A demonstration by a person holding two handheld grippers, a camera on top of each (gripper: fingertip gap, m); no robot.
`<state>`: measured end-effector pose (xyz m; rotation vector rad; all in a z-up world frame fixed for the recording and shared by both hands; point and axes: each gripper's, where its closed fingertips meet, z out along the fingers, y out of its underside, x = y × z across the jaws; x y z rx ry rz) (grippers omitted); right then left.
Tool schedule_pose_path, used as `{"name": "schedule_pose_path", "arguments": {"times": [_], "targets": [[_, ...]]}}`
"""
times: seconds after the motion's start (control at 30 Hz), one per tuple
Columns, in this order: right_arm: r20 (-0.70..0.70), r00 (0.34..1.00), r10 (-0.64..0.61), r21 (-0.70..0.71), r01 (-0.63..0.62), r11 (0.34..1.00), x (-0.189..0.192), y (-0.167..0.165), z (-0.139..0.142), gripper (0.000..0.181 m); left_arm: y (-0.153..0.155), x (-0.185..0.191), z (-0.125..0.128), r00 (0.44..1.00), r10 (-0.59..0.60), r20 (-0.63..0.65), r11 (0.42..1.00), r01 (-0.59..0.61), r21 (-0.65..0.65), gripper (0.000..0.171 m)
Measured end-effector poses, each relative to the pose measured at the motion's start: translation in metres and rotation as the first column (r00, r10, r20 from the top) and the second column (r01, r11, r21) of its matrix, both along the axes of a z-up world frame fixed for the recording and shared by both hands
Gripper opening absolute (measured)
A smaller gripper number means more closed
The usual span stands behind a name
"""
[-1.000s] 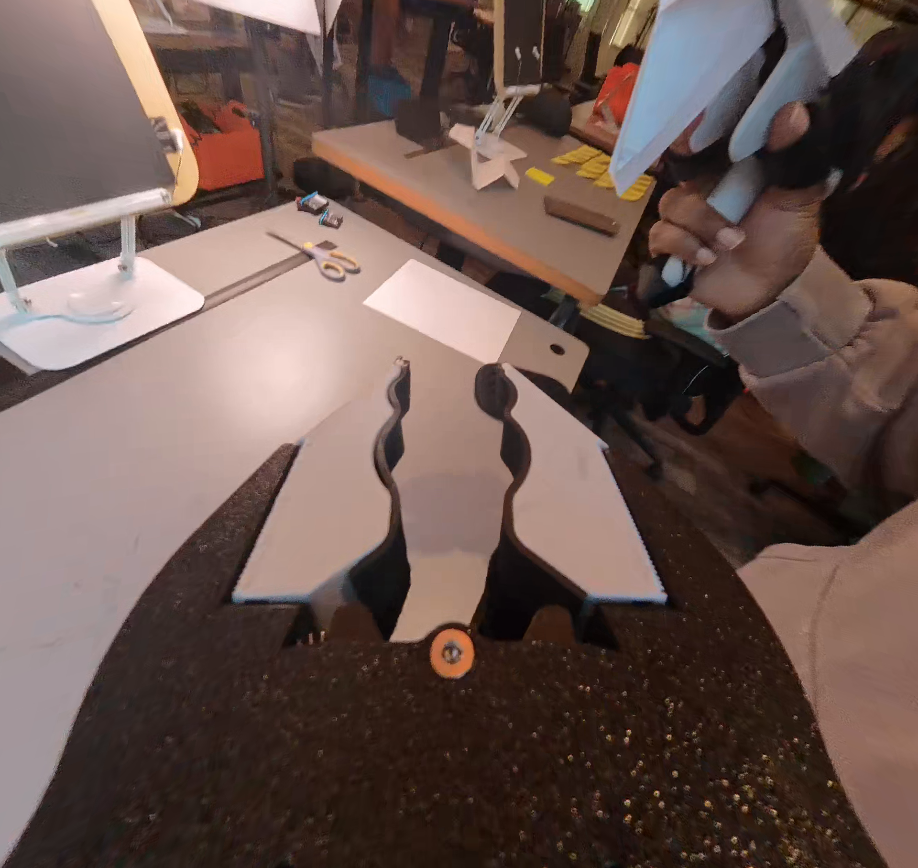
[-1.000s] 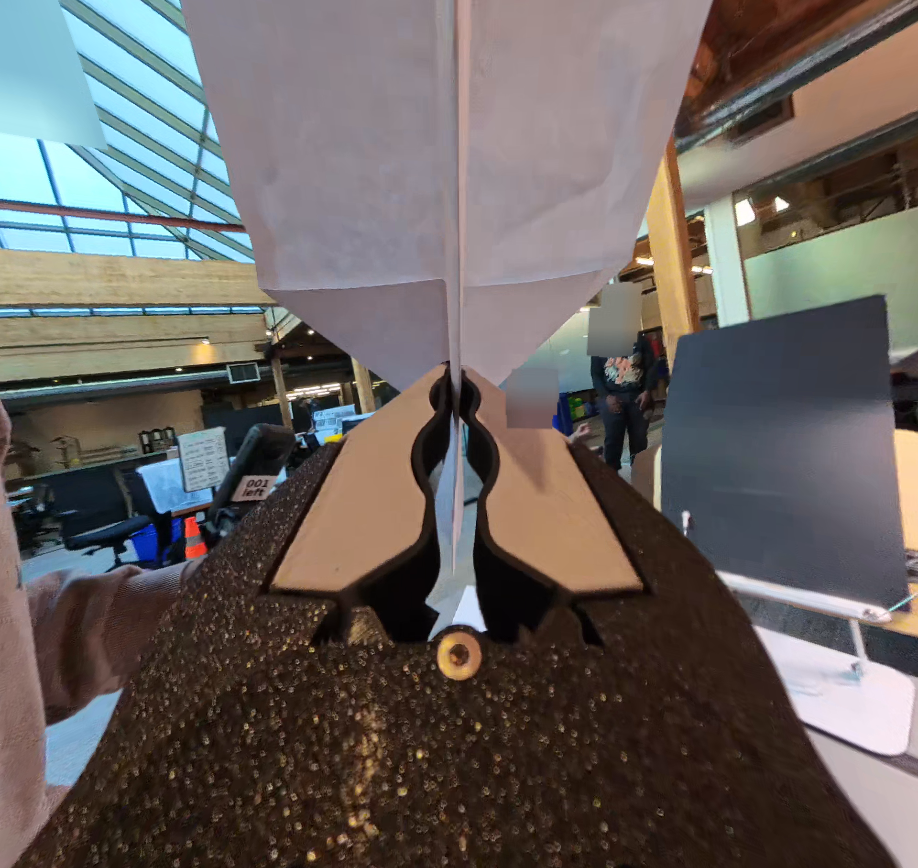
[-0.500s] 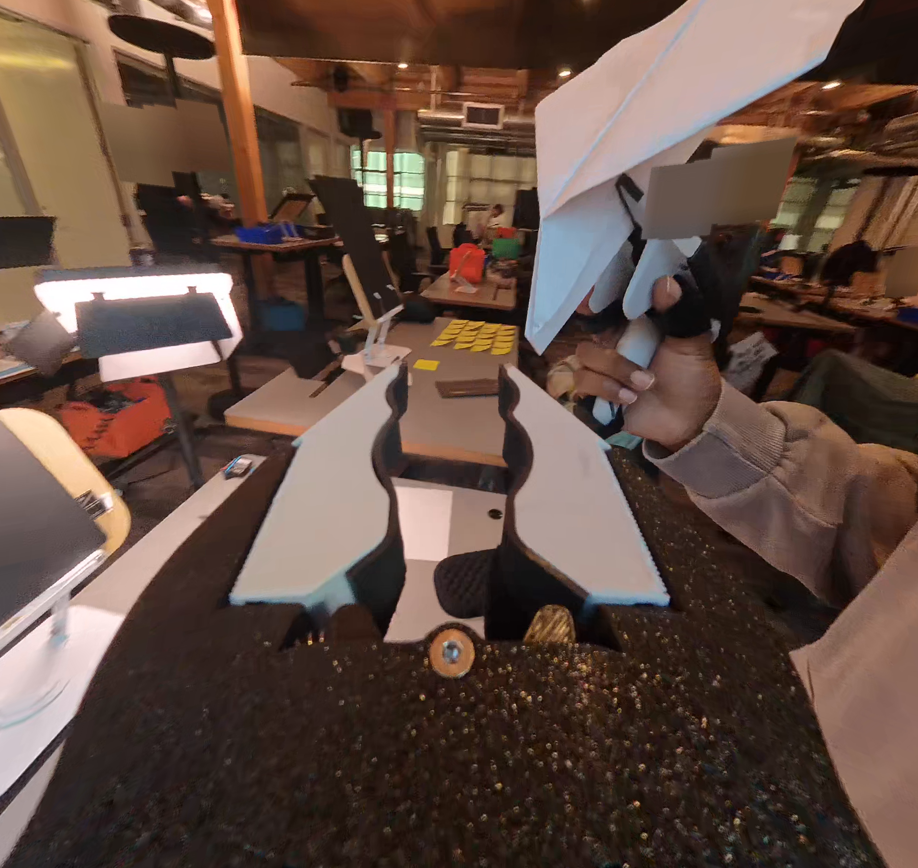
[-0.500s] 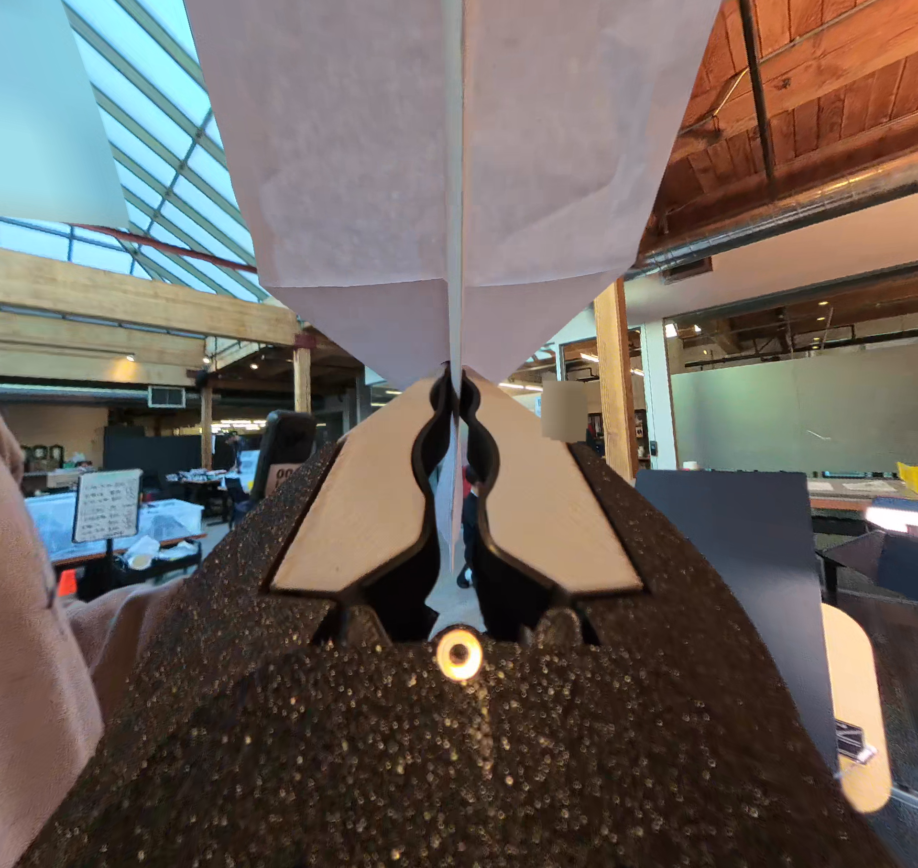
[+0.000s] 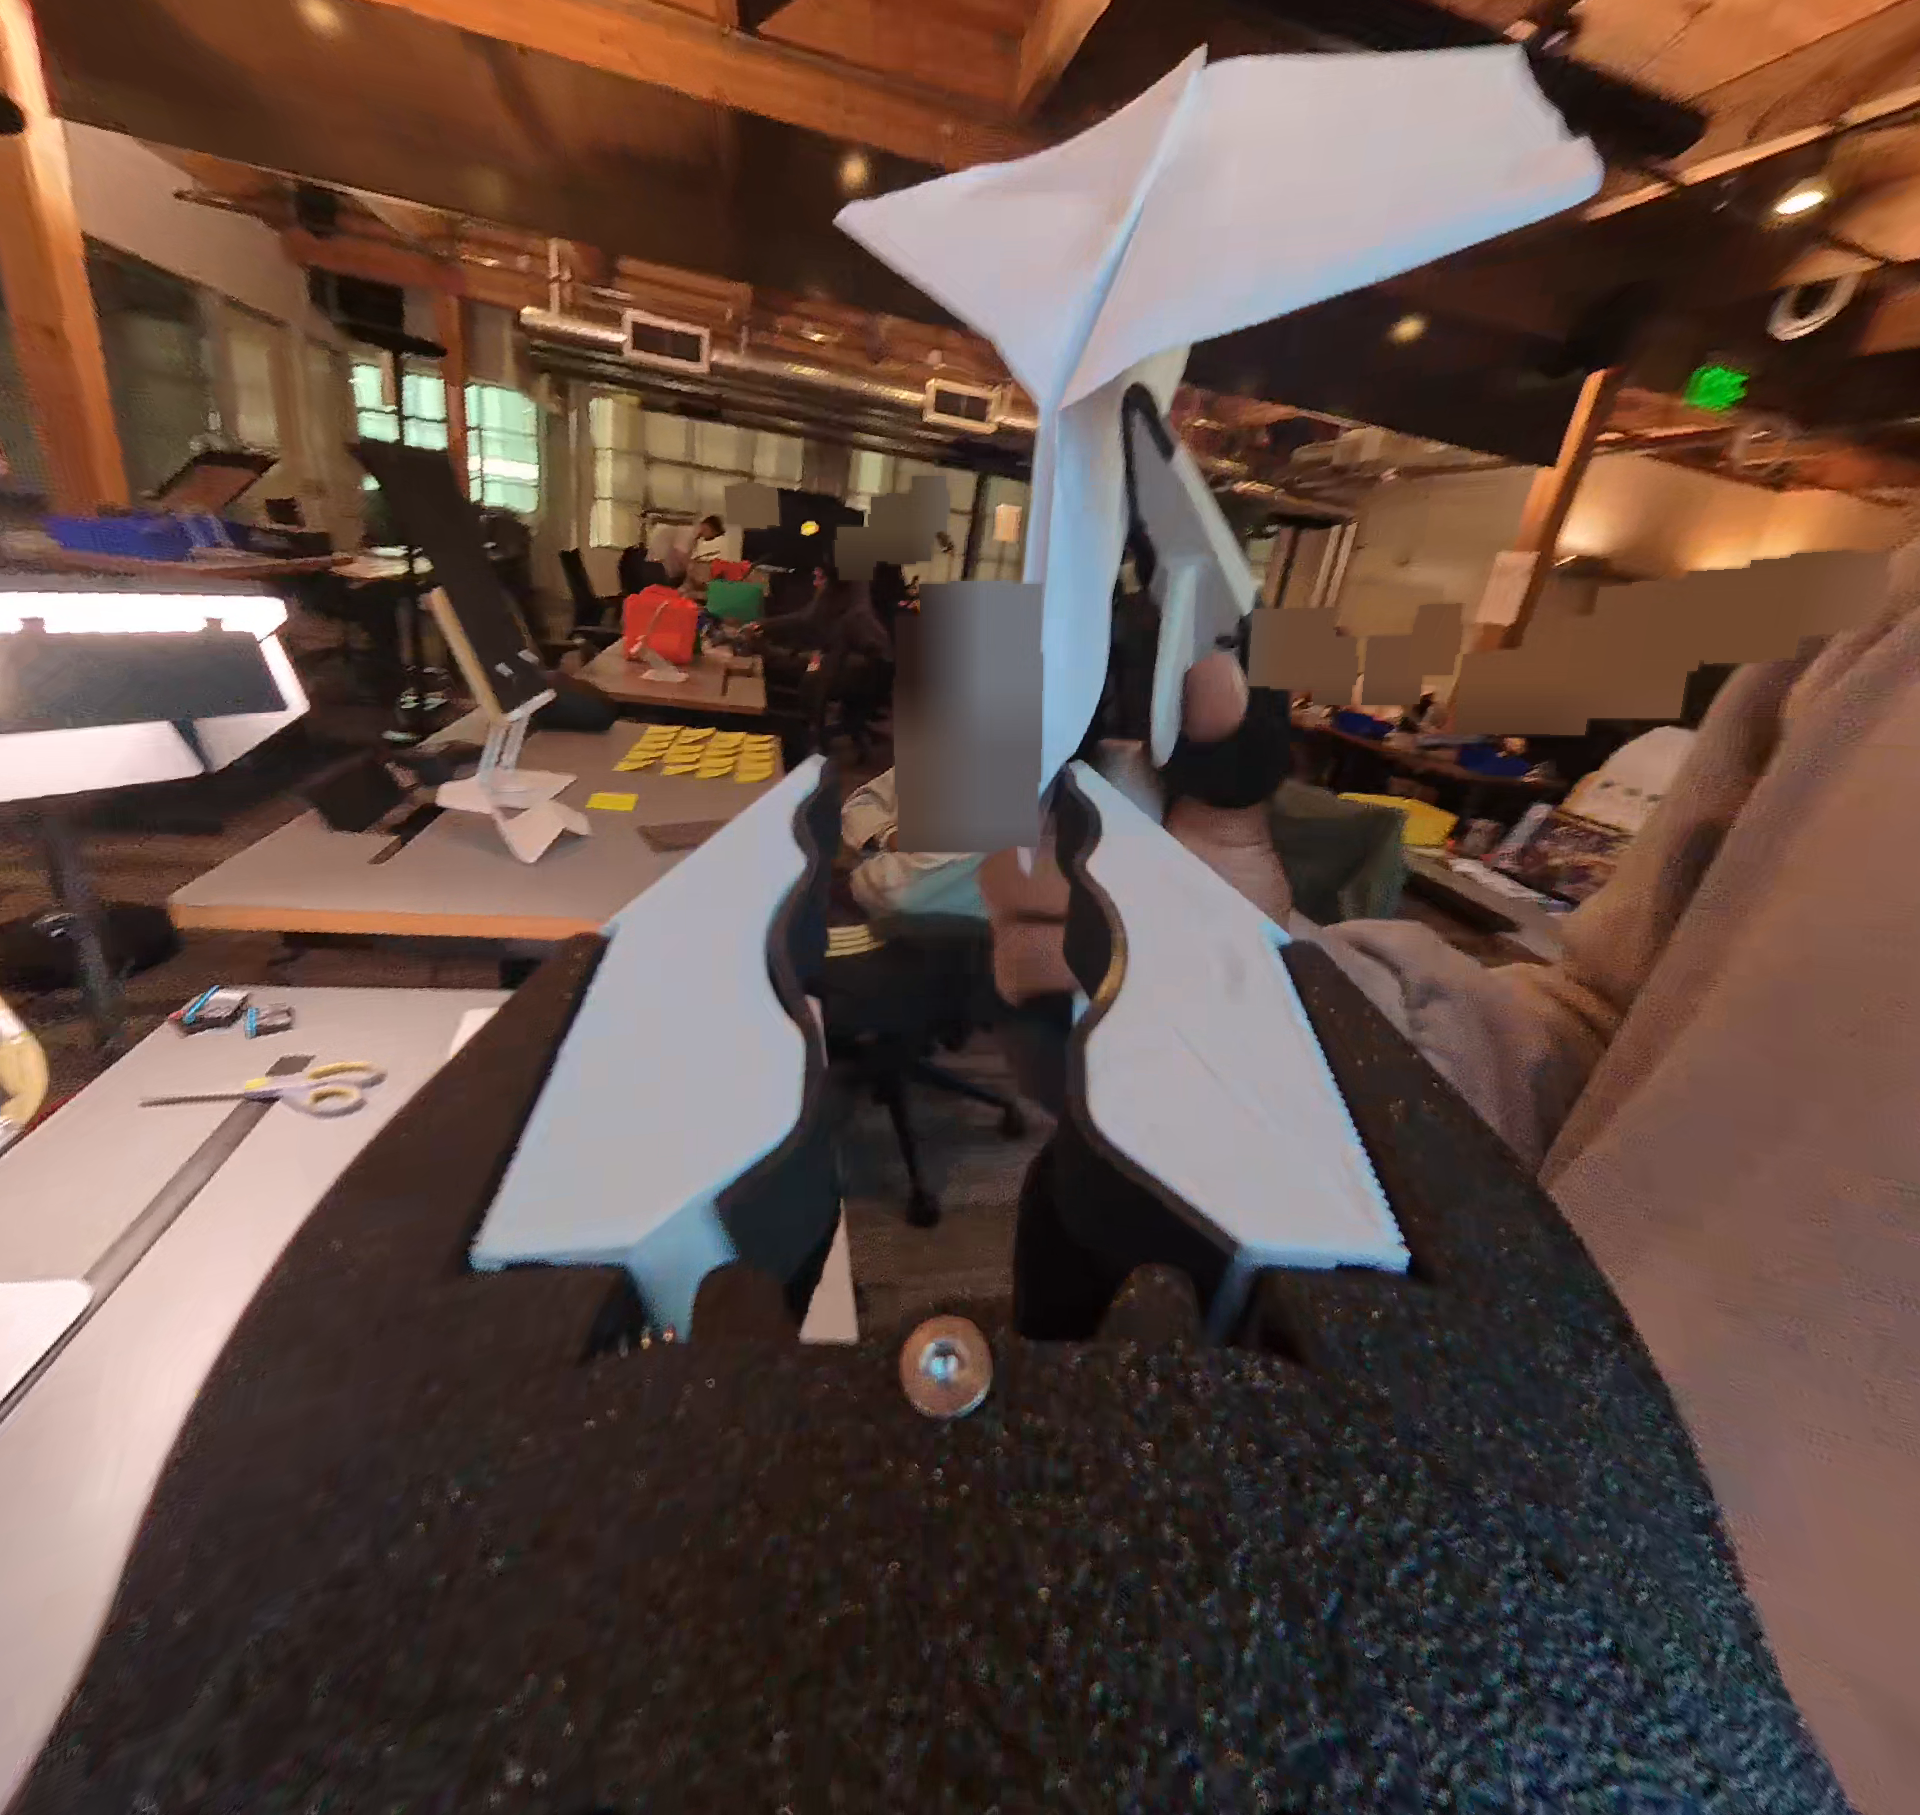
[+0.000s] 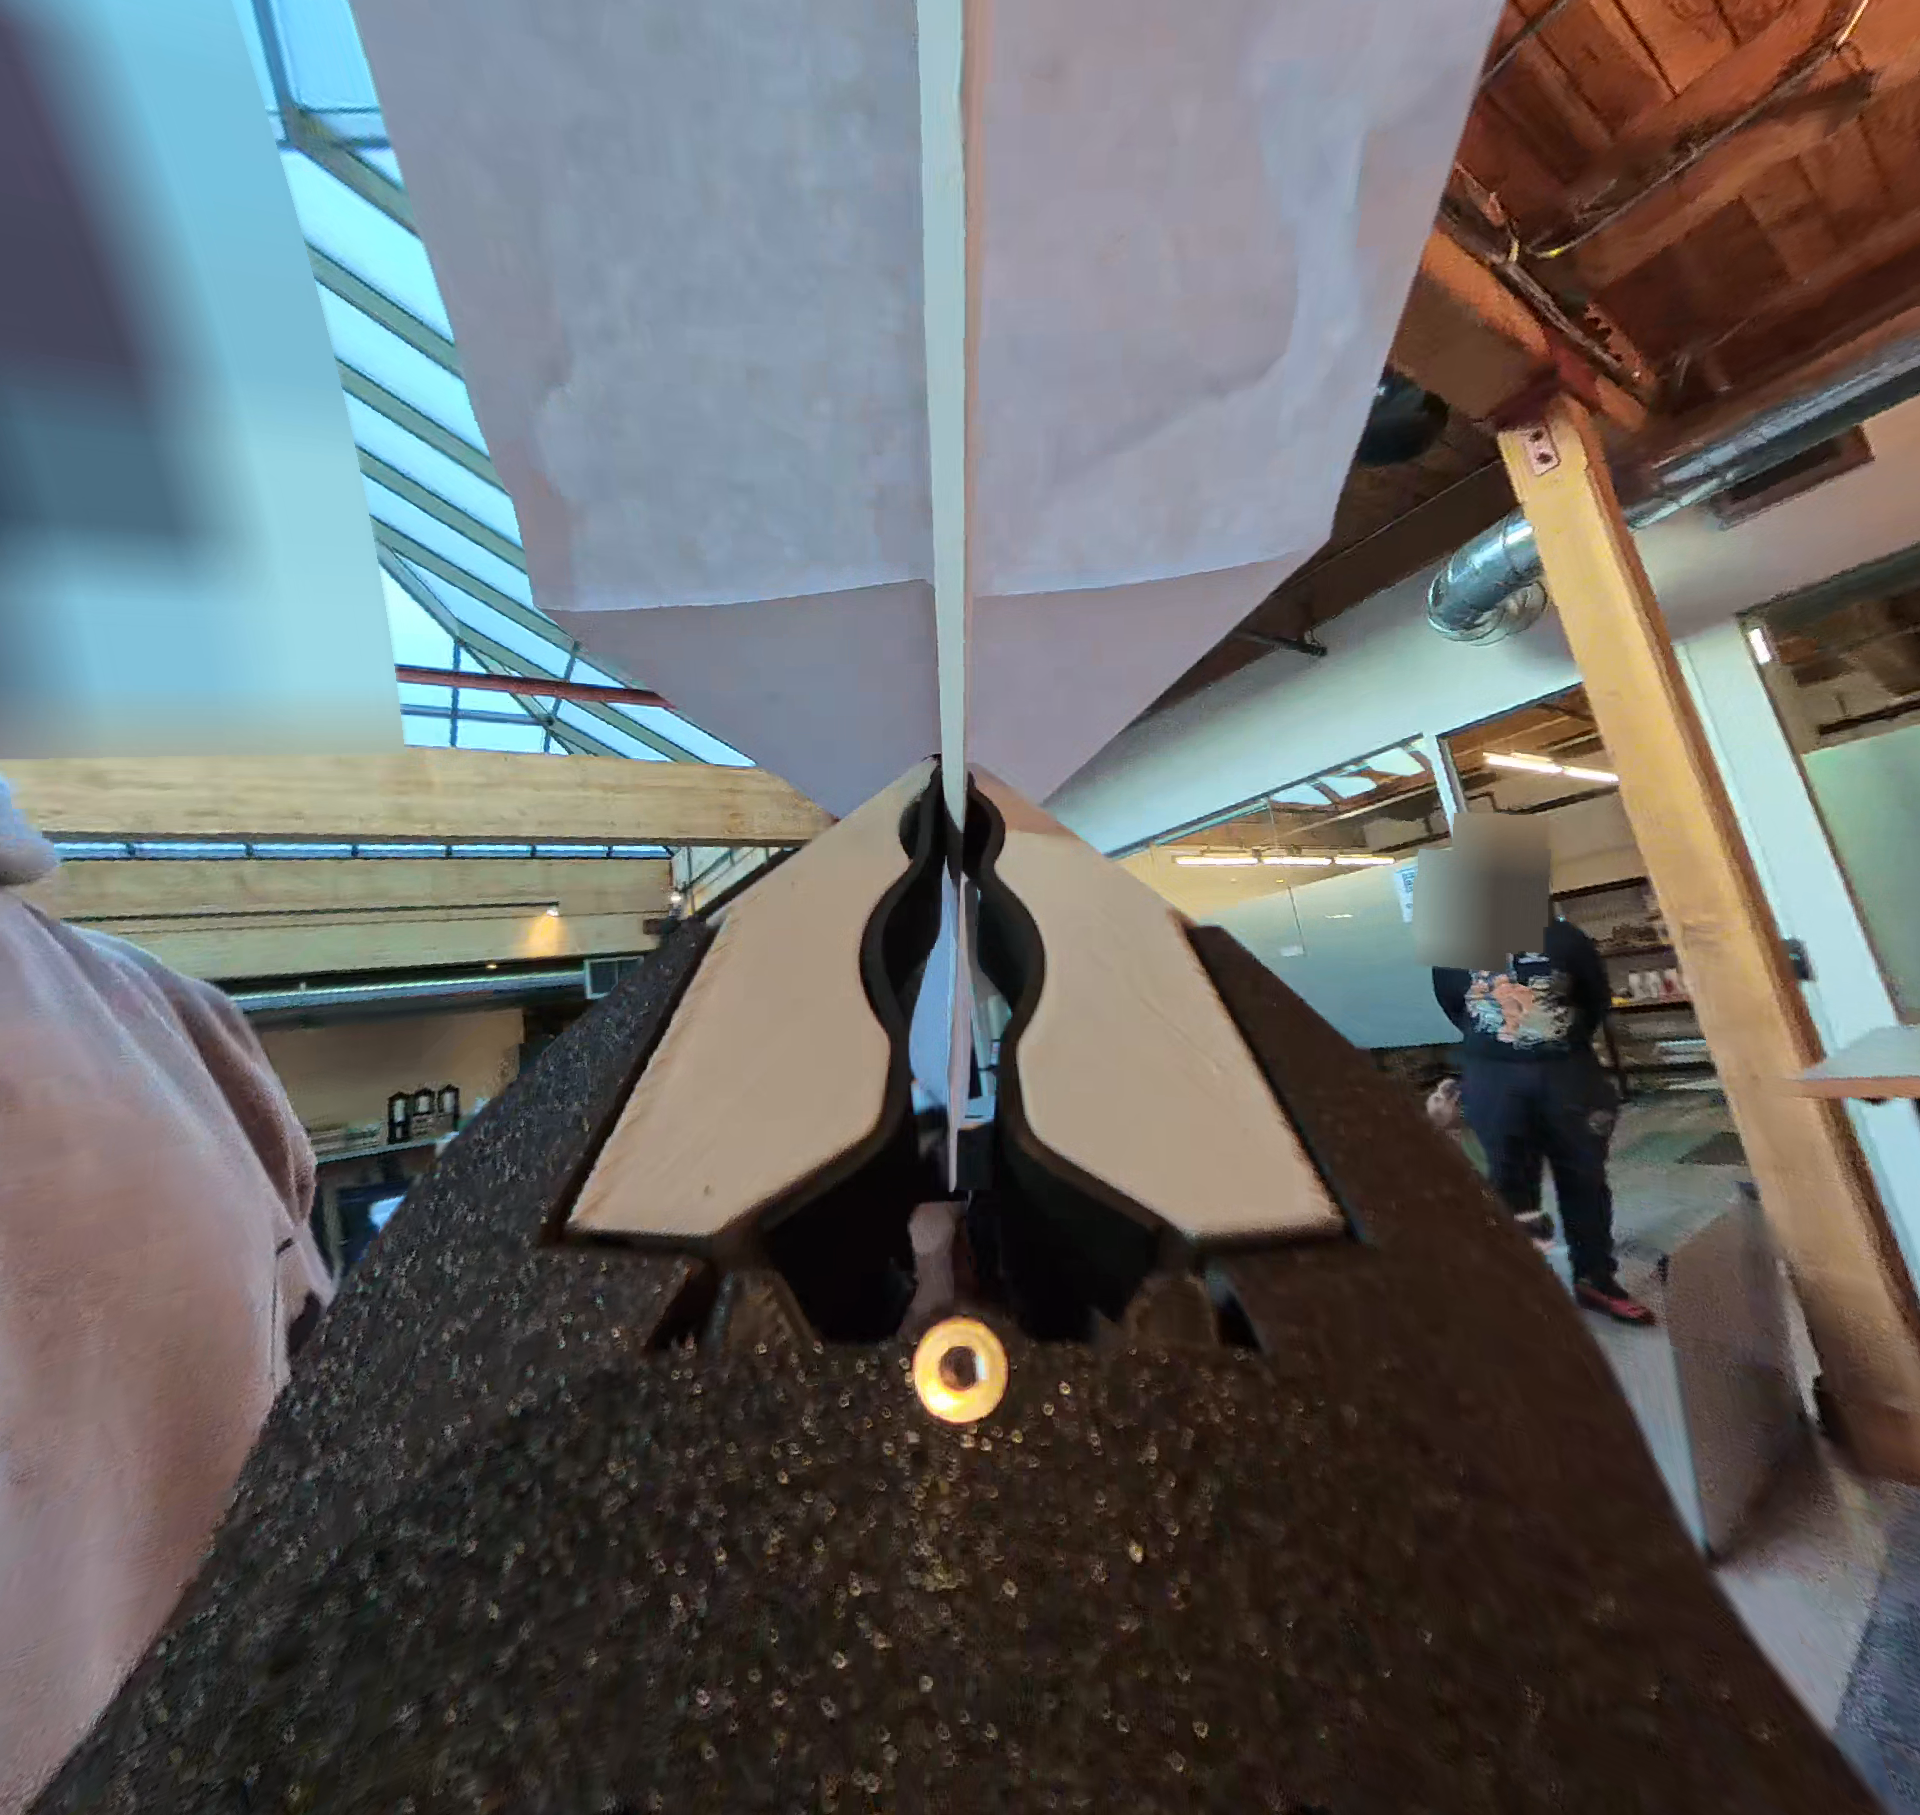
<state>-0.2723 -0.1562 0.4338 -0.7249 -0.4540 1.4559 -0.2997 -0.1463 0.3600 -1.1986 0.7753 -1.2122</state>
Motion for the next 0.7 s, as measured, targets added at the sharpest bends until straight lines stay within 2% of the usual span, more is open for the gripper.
{"name": "schedule_pose_path", "arguments": {"times": [0.1, 0.13, 0.17, 0.27, 0.43, 0.57, 0.7], "targets": [[0.09, 0.996, -0.002, -0.008, 0.003, 1.0, -0.059, -0.041, -0.005, 0.0, -0.047, -0.042, 0.023, 0.992, -0.119, 0.045, 0.992, 0.117, 0.046, 0.016], [0.121, 0.992, -0.018, 0.006, 0.018, 1.0, -0.069, -0.055, -0.007, 0.0, -0.061, -0.051, 0.027, 0.987, -0.156, 0.041, 0.986, 0.153, 0.068, 0.004], [0.148, 0.988, -0.039, 0.017, 0.036, 0.999, -0.075, -0.067, -0.008, 0.0, -0.075, -0.058, 0.027, 0.981, -0.193, 0.03, 0.978, 0.19, 0.089, 0.0], [0.269, 0.956, -0.115, 0.054, 0.104, 0.993, -0.084, -0.097, -0.018, 0.0, -0.113, -0.072, 0.021, 0.947, -0.32, 0.01, 0.944, 0.318, 0.088, 0.0], [0.391, 0.921, 0.003, 0.0, -0.003, 1.0, -0.1, -0.153, -0.045, 0.004, -0.163, -0.091, -0.004, 0.91, -0.408, -0.073, 0.912, 0.41, 0.008, 0.0], [0.409, 0.912, 0.011, -0.016, -0.004, 1.0, -0.108, -0.191, -0.064, 0.0, -0.202, -0.098, -0.031, 0.882, -0.431, -0.189, 0.902, 0.425, -0.075, 0.0], [0.404, 0.915, 0.003, -0.076, 0.031, 0.997, -0.101, -0.234, -0.087, 0.0, -0.242, -0.092, -0.055, 0.896, -0.412, -0.167, 0.905, 0.382, -0.185, 0.0]]}}
